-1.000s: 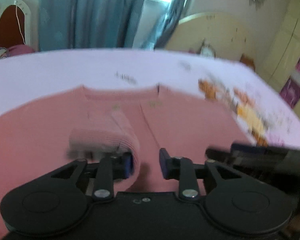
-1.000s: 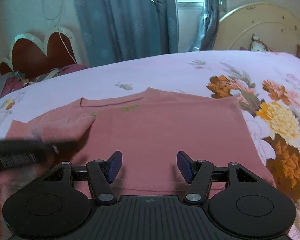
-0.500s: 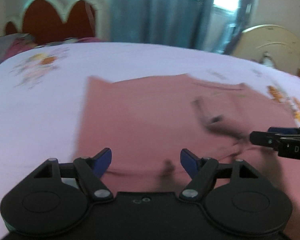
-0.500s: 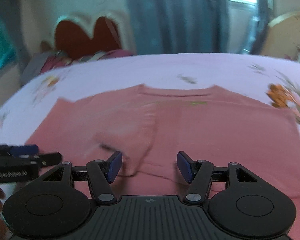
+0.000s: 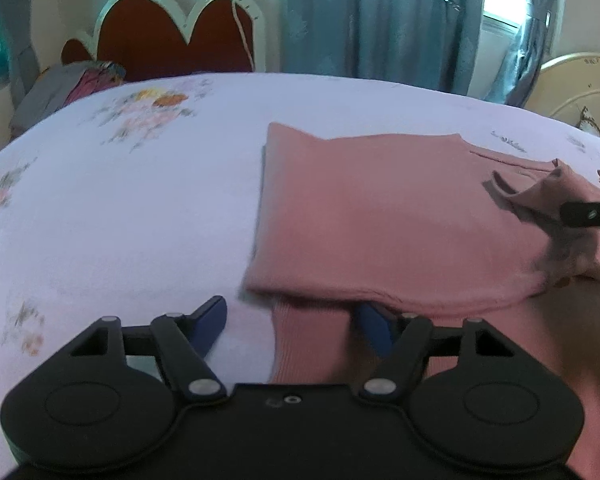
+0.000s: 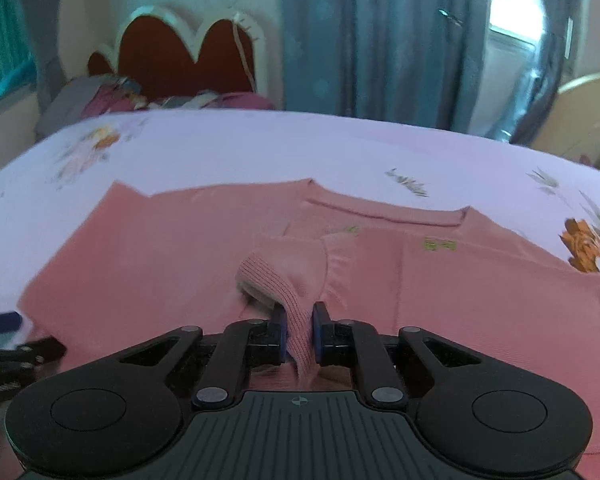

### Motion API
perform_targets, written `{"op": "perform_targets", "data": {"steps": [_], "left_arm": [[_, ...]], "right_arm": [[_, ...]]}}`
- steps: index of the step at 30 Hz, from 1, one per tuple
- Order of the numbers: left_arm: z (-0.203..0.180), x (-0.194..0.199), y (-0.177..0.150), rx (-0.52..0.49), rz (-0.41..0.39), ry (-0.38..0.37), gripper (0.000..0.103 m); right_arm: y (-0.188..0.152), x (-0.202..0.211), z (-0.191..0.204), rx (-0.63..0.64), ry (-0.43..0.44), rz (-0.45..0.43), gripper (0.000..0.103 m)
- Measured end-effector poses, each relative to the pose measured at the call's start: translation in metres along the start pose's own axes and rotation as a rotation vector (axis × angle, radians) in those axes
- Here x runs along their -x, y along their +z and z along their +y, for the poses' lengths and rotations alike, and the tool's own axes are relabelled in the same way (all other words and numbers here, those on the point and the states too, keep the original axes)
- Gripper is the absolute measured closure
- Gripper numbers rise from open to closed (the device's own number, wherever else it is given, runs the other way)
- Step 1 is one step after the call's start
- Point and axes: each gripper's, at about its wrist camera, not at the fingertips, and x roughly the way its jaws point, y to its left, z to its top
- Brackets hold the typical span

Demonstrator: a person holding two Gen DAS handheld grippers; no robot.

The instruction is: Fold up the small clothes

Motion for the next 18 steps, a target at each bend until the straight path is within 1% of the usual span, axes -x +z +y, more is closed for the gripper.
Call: {"op": "perform_targets", "data": {"steps": [3, 4, 7, 10, 13, 16, 18], "left_arm": [[-0.002, -0.010, 0.003, -0.016, -0.019, 0.002, 0.042], [-0.003, -0.012, 0.005, -0.020, -0.024, 0.003, 0.045], [-0.007, -0.016, 0.007, -0.033, -0.036, 0.005, 0.051], [-0.009, -0.016, 0.007, -0.036, -0.042, -0.007, 0.059], [-0.011, -0.015, 0.006, -0.053, -0.047, -0.009, 0.061], [-0.011, -0.016, 0.007, -0.046, -0.041, -0.014, 0.062], [-0.010, -0.017, 0.009, -0.046, -0.039, -0.021, 0.065]], "right_arm": [[0.009, 0.016, -0.017, -0.050, -0.022, -0.041, 0.092], [0.012, 0.021, -0.022, -0.058, -0.033, -0.051, 0.098], [0.015, 0.035, -0.043, -0.102, -0.042, -0.059, 0.097], [0.011, 0.042, -0.059, -0.134, -0.086, -0.061, 0.097], [0.005, 0.048, -0.077, -0.182, -0.111, -0.056, 0.097], [0.003, 0.055, -0.086, -0.187, -0.141, -0.061, 0.098], [0.004, 0.061, -0.089, -0.189, -0.145, -0.072, 0.098]]}}
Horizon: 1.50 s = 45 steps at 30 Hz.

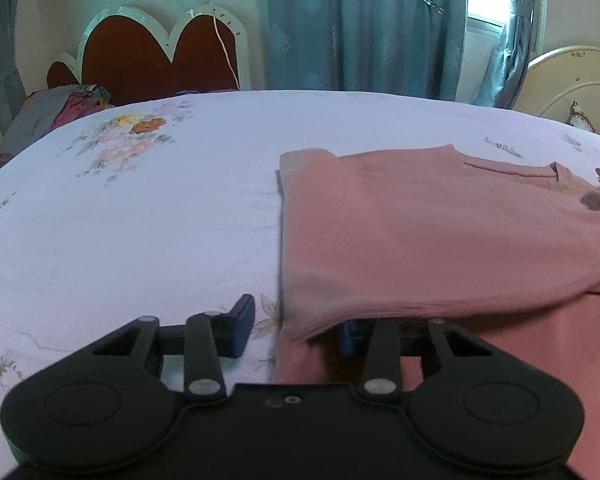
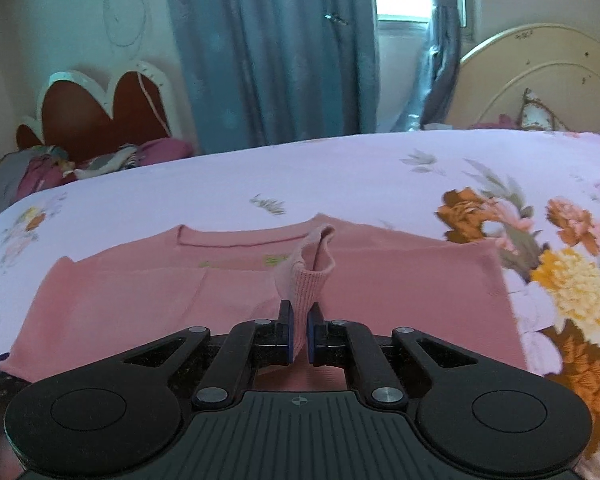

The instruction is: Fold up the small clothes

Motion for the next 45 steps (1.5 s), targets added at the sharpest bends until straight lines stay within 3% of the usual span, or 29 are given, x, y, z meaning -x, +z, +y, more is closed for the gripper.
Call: {"op": "perform_targets", "data": {"steps": [5, 11, 17, 20, 26, 30, 36, 37, 38, 39, 40, 45], "left_arm": [[-0.002, -0.002, 0.001, -0.003, 0.003, 0.003, 0.069], [0.000, -0.002, 0.002, 0.011, 0.014, -0.001, 0.070], [0.000, -0.001, 0.003, 0.005, 0.023, -0.003, 0.070], [0.001, -0.001, 0.005, 0.007, 0.033, -0.008, 0.070], [0.008, 0.014, 0.008, 0.016, 0.062, -0.052, 0.064], [0.016, 0.032, 0.009, 0.023, 0.050, -0.049, 0.044], [0.020, 0.046, 0.027, 0.041, 0.011, -0.059, 0.044], [0.020, 0.047, 0.032, 0.052, 0.004, -0.067, 0.043], [0.020, 0.049, 0.037, 0.064, -0.006, -0.075, 0.043], [0.018, 0.050, 0.040, 0.071, -0.017, -0.079, 0.042], [0.016, 0.051, 0.044, 0.071, -0.023, -0.083, 0.041], [0.000, 0.030, 0.055, 0.048, -0.016, -0.103, 0.041]], "right_arm": [[0.006, 0.015, -0.003, 0.033, -0.032, -0.055, 0.098], [-0.015, -0.007, -0.025, -0.019, -0.065, 0.077, 0.097], [-0.030, -0.008, -0.041, -0.047, -0.099, 0.131, 0.097], [-0.029, 0.000, -0.051, -0.071, -0.119, 0.116, 0.097], [-0.015, 0.008, -0.061, -0.097, -0.111, 0.076, 0.097], [-0.009, -0.002, -0.064, -0.125, -0.092, 0.084, 0.097], [-0.003, -0.022, -0.064, -0.151, -0.075, 0.108, 0.096], [-0.002, -0.023, -0.063, -0.153, -0.080, 0.108, 0.078], [-0.001, -0.023, -0.062, -0.156, -0.083, 0.093, 0.035], [-0.001, -0.021, -0.060, -0.154, -0.090, 0.062, 0.016], [0.000, -0.017, -0.057, -0.136, -0.089, 0.021, 0.009], [0.008, -0.031, -0.049, -0.083, -0.060, 0.042, 0.015]]}}
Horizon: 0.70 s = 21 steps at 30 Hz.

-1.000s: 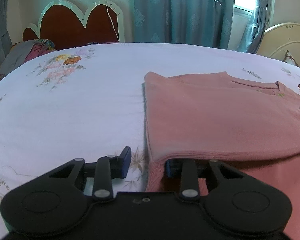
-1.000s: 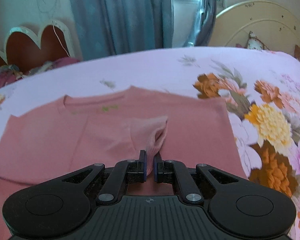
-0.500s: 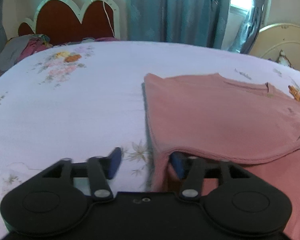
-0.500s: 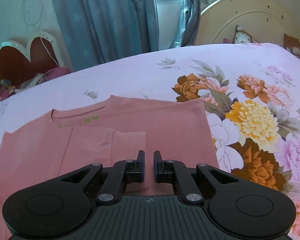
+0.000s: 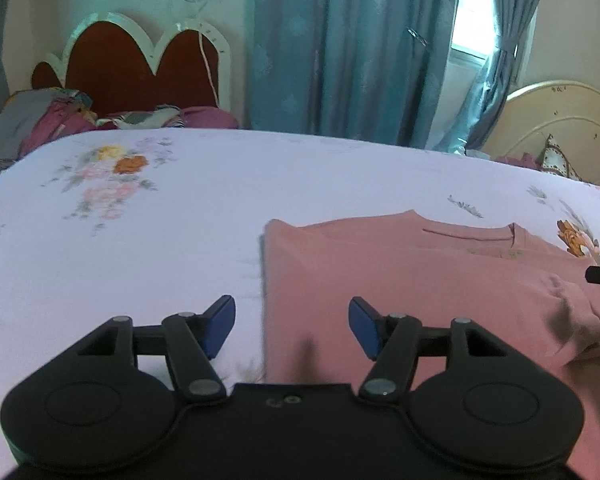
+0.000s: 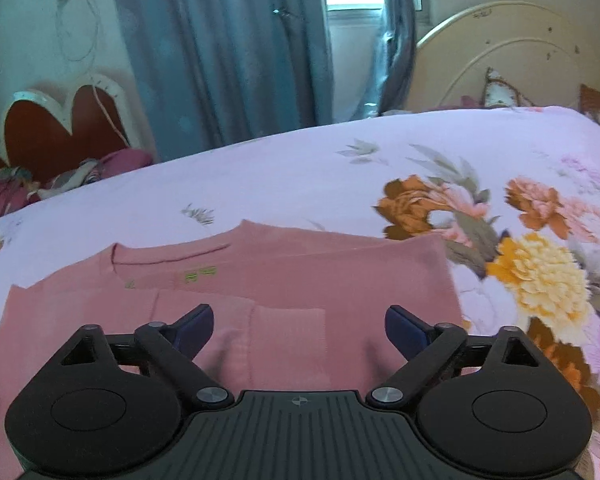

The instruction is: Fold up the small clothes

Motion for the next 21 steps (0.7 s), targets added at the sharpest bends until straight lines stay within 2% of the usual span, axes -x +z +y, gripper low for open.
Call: {"op": "perform_targets", "data": {"steps": [2, 6, 7, 8, 9, 11, 12, 13, 19, 21], "left_arm": [[-0.005, -0.015, 0.003, 0.000, 0.016, -0.002, 0.041], [-0.011, -0.042, 0.009, 0.004, 0.042, 0.001, 0.042], [-0.012, -0.048, 0.010, -0.001, 0.040, 0.008, 0.042], [-0.013, -0.055, 0.012, -0.007, 0.040, 0.012, 0.044], [-0.013, -0.060, 0.013, -0.008, 0.042, 0.016, 0.046], [-0.012, -0.071, 0.014, 0.002, 0.052, 0.021, 0.049], [-0.011, -0.075, 0.015, 0.010, 0.054, 0.025, 0.049], [-0.010, -0.078, 0.015, 0.016, 0.054, 0.029, 0.049], [-0.016, -0.085, 0.019, -0.013, 0.027, 0.024, 0.049], [-0.019, -0.090, 0.020, -0.020, 0.029, 0.021, 0.049]], "right_arm": [[0.001, -0.011, 0.001, 0.001, 0.007, 0.032, 0.035], [0.001, -0.032, 0.000, -0.019, 0.011, 0.091, 0.041], [0.000, -0.037, 0.000, -0.018, 0.012, 0.109, 0.055], [-0.001, -0.042, 0.000, -0.027, 0.026, 0.133, 0.079], [-0.003, -0.045, 0.002, -0.036, 0.034, 0.146, 0.085], [-0.004, -0.046, 0.007, -0.014, 0.023, 0.140, 0.086], [-0.005, -0.044, 0.009, -0.005, 0.024, 0.137, 0.090], [-0.004, -0.043, 0.010, -0.001, 0.032, 0.132, 0.099], [0.002, -0.012, 0.011, 0.044, -0.003, -0.016, 0.099], [0.001, -0.011, 0.010, 0.059, -0.031, -0.031, 0.099]]}}
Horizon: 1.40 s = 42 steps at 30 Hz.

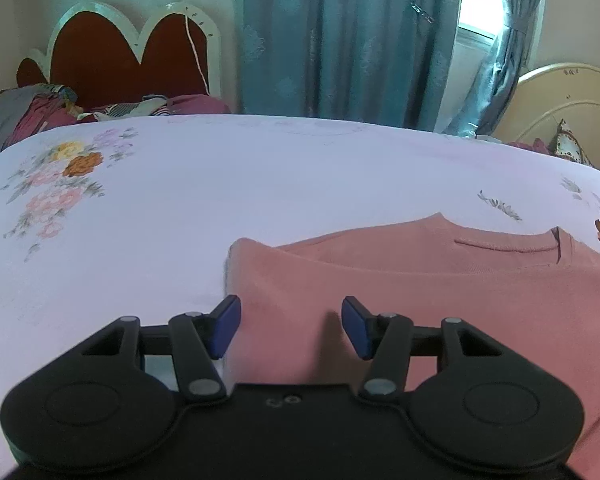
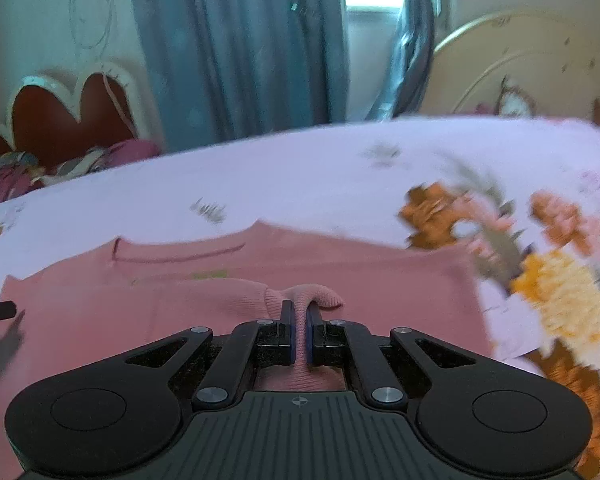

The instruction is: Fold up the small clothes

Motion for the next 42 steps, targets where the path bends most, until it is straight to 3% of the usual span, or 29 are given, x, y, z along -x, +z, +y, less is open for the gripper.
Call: {"op": "perform_targets", "data": {"steps": [2, 7, 12, 13, 14, 15, 16, 20, 21, 24, 28, 31, 33, 34, 35, 36, 38, 40, 42], "left_arm": [[-0.001, -0.004, 0.002, -0.004, 0.002, 0.004, 0.048], [0.003, -0.026, 0.002, -0.021, 0.056, 0.035, 0.045], [0.011, -0.030, 0.002, -0.003, 0.038, 0.065, 0.039], [0.013, -0.030, 0.001, 0.004, 0.034, 0.073, 0.039], [0.016, -0.030, 0.000, 0.018, 0.032, 0.075, 0.039], [0.018, -0.030, 0.000, 0.028, 0.032, 0.072, 0.039], [0.019, -0.029, -0.001, 0.030, 0.029, 0.074, 0.039], [0.019, -0.026, -0.001, 0.024, 0.024, 0.090, 0.040], [0.022, -0.023, 0.001, 0.035, 0.027, 0.090, 0.044], [0.030, -0.005, 0.003, 0.064, 0.023, 0.064, 0.048], [0.035, 0.023, -0.009, 0.047, 0.037, 0.025, 0.047], [0.036, 0.038, -0.027, 0.051, 0.069, 0.006, 0.046], [0.034, 0.042, -0.039, 0.053, 0.101, -0.007, 0.046], [0.033, 0.045, -0.046, 0.056, 0.113, -0.014, 0.046], [0.032, 0.046, -0.050, 0.054, 0.120, -0.015, 0.046], [0.030, 0.049, -0.055, 0.049, 0.120, -0.014, 0.048], [0.028, 0.053, -0.061, 0.030, 0.102, -0.013, 0.061], [0.028, 0.055, -0.062, 0.018, 0.084, -0.016, 0.082], [0.033, 0.057, -0.062, 0.032, 0.067, -0.015, 0.085]], "right_arm": [[-0.005, -0.009, -0.006, -0.001, -0.042, 0.035, 0.099], [-0.014, -0.024, -0.014, -0.019, -0.031, 0.116, 0.099], [-0.004, -0.013, -0.026, -0.077, 0.002, 0.093, 0.093], [-0.004, -0.011, -0.029, -0.091, -0.001, 0.087, 0.075], [-0.004, -0.008, -0.030, -0.098, -0.002, 0.082, 0.045], [-0.004, -0.006, -0.031, -0.099, 0.000, 0.072, 0.035], [-0.006, -0.004, -0.031, -0.093, 0.005, 0.066, 0.034], [-0.011, -0.006, -0.029, -0.093, 0.034, 0.122, 0.034], [-0.013, -0.006, -0.029, -0.096, 0.039, 0.133, 0.034], [-0.018, -0.005, -0.026, -0.085, 0.068, 0.152, 0.034], [-0.024, -0.007, -0.019, -0.076, 0.091, 0.171, 0.037], [-0.025, -0.008, -0.015, -0.083, 0.101, 0.175, 0.050], [-0.026, -0.007, -0.013, -0.078, 0.103, 0.176, 0.050], [-0.026, -0.006, -0.012, -0.079, 0.107, 0.177, 0.059], [-0.026, -0.006, -0.011, -0.083, 0.119, 0.184, 0.076], [-0.025, -0.005, -0.011, -0.091, 0.131, 0.190, 0.081], [-0.024, -0.002, -0.007, -0.098, 0.140, 0.181, 0.081], [-0.020, 0.003, -0.002, -0.101, 0.164, 0.166, 0.081], [-0.017, 0.011, 0.005, -0.094, 0.193, 0.145, 0.081]]}}
